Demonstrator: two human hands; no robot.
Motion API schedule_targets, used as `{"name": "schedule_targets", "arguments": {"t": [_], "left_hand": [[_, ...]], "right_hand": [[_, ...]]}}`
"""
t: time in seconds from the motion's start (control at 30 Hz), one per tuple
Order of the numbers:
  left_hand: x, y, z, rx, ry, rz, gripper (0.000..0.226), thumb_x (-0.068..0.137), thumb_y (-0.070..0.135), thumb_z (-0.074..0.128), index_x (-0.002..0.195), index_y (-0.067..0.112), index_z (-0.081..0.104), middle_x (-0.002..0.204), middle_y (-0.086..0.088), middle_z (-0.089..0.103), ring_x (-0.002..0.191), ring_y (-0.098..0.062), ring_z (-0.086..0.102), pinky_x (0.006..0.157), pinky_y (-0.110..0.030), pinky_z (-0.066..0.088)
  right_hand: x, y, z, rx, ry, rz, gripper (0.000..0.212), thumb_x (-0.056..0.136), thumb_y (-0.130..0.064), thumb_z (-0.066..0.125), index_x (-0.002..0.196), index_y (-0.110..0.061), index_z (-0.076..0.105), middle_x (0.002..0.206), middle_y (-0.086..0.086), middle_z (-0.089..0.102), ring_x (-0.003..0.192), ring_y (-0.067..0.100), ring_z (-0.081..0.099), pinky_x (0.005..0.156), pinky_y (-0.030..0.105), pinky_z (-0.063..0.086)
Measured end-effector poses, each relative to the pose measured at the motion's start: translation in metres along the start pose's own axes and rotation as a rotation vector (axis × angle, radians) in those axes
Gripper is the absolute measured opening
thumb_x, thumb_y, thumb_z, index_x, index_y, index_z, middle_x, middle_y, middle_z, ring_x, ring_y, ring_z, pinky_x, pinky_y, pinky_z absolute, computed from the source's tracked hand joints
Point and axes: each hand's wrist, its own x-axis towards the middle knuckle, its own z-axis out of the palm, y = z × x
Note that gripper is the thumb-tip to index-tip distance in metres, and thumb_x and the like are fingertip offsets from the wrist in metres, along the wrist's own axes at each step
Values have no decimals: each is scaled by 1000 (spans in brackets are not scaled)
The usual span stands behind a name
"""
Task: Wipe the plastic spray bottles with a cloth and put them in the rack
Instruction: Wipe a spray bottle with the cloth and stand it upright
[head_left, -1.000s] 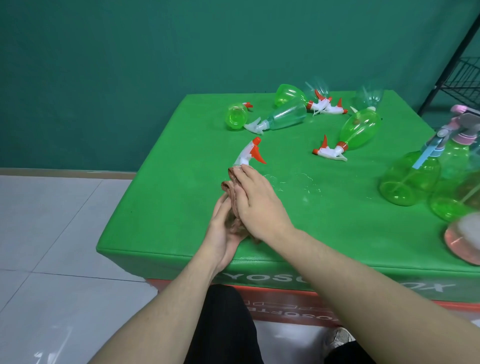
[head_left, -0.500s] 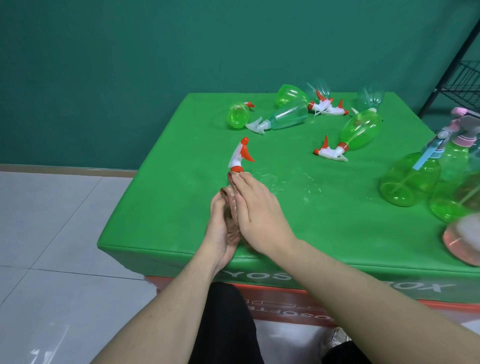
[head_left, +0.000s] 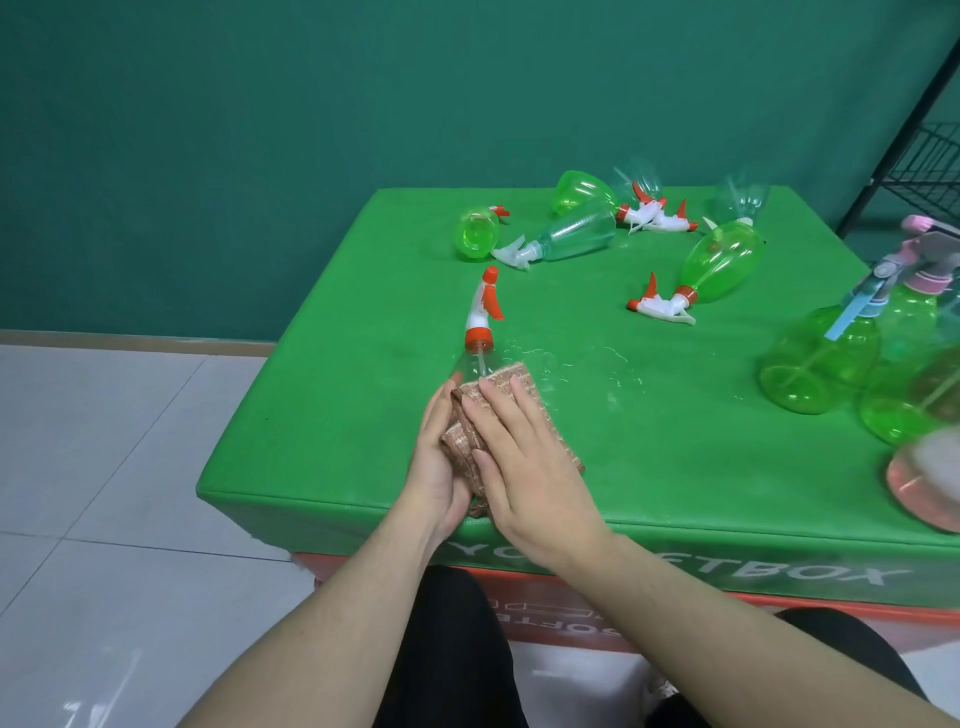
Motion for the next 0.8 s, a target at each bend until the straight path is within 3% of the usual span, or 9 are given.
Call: {"name": "schedule_targets", "arguments": {"t": [0.1,0.17,0.27,0.37,0.47,0.6,0.73,0.8], "left_hand": [[-4,2,3,80,4,-34,43,104,37,48,131,8,64,123,-16,71,110,-25,71,87,-36,61],[-5,3,2,108,-35,-64,40,107,36,40,123,12,68,113,-12,75,99,-21,74,74,-30,61],[-6,7,0,73,-37,-64,39,106,36,42,114,13,73,104,-9,77,95,-23,72,80,-35,58],[-6,9,2,-2,-30,-51,39,105,33,44,126,11,68,119,-14,73,108,-26,70,94,-45,54],[-5,8,2,-53,-18,-43,42,104,34,46,132,9,65,131,-18,67,117,-30,65,99,-48,51],[-5,7,1,-73,28,-32,40,105,35,43,124,11,69,124,-16,71,108,-28,70,89,-43,55],[-6,8,3,-50,8,-38,40,106,38,41,114,12,71,94,-7,77,72,-18,74,56,-23,57],[-6,10,6,-8,6,-48,48,106,44,39,114,12,73,104,-9,77,87,-21,76,69,-28,60]], "right_hand": [[15,-1,-4,-28,-3,40,53,107,-31,28,157,-16,37,165,3,28,157,19,9,128,40,8],[30,-1,-7,-6,-2,86,54,106,-32,24,156,-16,38,165,3,29,156,18,10,128,40,11],[54,-5,-11,67,-29,162,53,107,-33,25,156,-17,39,165,4,28,155,18,14,128,39,12],[71,-8,-12,171,-52,272,48,109,-30,32,156,-21,38,166,0,26,152,16,21,127,35,14],[80,-8,-9,289,-40,392,47,109,-30,33,155,-25,41,165,-5,28,149,14,28,121,29,18],[74,-9,-6,255,-42,362,47,109,-29,31,155,-22,40,164,-1,31,149,16,29,123,28,17],[51,-12,-3,143,-12,205,49,109,-26,29,156,-13,38,162,5,35,150,16,27,126,32,16],[39,-9,-1,111,-10,156,51,109,-28,25,156,-12,36,163,6,32,152,16,22,127,35,15]]}}
